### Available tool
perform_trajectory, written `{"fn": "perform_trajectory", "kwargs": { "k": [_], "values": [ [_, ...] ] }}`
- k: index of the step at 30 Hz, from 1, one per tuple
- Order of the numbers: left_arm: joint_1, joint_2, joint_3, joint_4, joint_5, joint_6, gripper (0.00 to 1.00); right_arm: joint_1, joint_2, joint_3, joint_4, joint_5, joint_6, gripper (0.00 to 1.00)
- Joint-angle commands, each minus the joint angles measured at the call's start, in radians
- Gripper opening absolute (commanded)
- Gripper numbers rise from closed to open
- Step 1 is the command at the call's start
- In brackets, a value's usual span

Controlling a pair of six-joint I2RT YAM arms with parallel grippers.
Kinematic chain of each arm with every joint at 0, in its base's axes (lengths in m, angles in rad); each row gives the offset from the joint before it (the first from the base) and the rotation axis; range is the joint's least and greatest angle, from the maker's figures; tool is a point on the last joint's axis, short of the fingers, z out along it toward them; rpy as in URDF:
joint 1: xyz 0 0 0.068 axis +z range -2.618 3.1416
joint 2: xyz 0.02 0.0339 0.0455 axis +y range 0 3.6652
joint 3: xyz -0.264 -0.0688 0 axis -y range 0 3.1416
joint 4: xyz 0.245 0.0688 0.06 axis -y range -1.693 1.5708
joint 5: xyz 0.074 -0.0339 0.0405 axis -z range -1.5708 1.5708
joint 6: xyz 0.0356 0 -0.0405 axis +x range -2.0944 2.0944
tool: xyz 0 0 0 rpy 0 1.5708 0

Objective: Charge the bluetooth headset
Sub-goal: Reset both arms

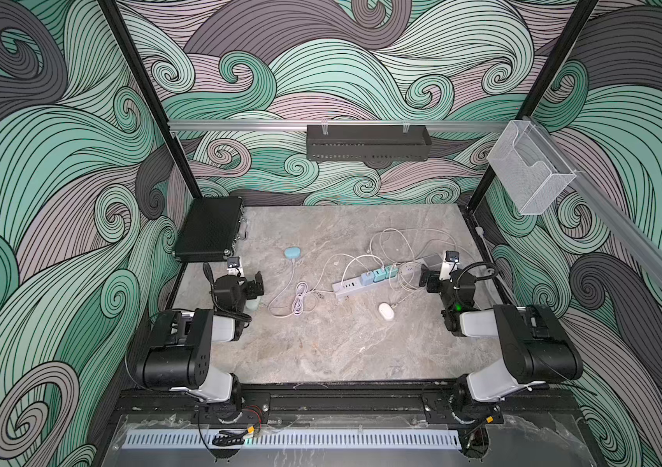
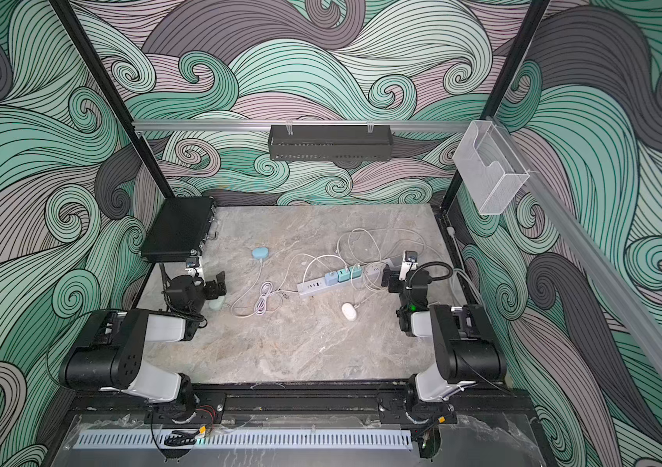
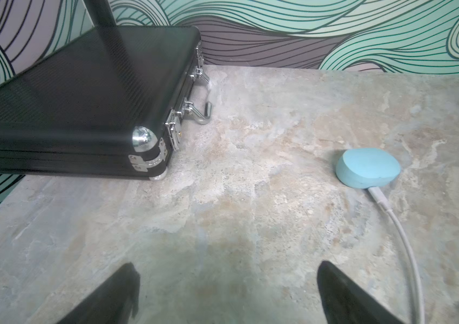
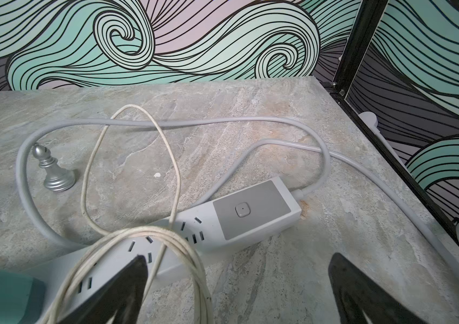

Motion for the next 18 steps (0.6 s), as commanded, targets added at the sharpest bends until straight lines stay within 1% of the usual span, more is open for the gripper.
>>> {"fn": "perform_trajectory", "kwargs": {
  "k": [1,2,4,5,6,8,9,13,15,18],
  "values": [
    [0.006,0.034,0.121,-0.102,-0.014,-0.011,0.99,-0.007,-0.001,0.012,0.006,0.002,0.004,0.99],
    [0.005,0.024,0.152,-0.192,-0.013,-0.017,0.99,-0.006,-0.003,0.012,0.006,0.004,0.004,0.99],
    [0.006,0.035,0.133,-0.134,0.002,0.002,0.98,-0.006,-0.004,0.010,0.009,0.000,0.004,0.99],
    [0.006,0.033,0.136,-0.142,0.001,-0.001,0.99,-0.007,-0.004,0.008,0.012,-0.001,0.004,0.99],
    [0.006,0.022,0.149,-0.186,-0.003,-0.014,0.99,-0.005,-0.003,0.011,0.007,-0.001,0.004,0.99],
    [0.006,0.029,0.139,-0.153,-0.001,-0.006,0.99,-0.004,-0.004,0.011,0.007,-0.001,0.004,0.99],
    [0.006,0.024,0.145,-0.176,-0.004,-0.013,0.99,-0.005,-0.003,0.012,0.007,0.000,0.004,0.99],
    [0.006,0.024,0.145,-0.174,-0.006,-0.012,0.99,-0.004,0.001,0.022,-0.009,-0.003,0.000,0.99],
    [0.006,0.023,0.144,-0.179,-0.006,-0.012,0.99,0.002,0.005,0.044,-0.050,-0.057,-0.030,0.99],
    [0.005,0.025,0.145,-0.175,-0.006,-0.012,0.98,0.001,-0.004,0.033,-0.035,-0.063,-0.030,0.99]
  ]
}}
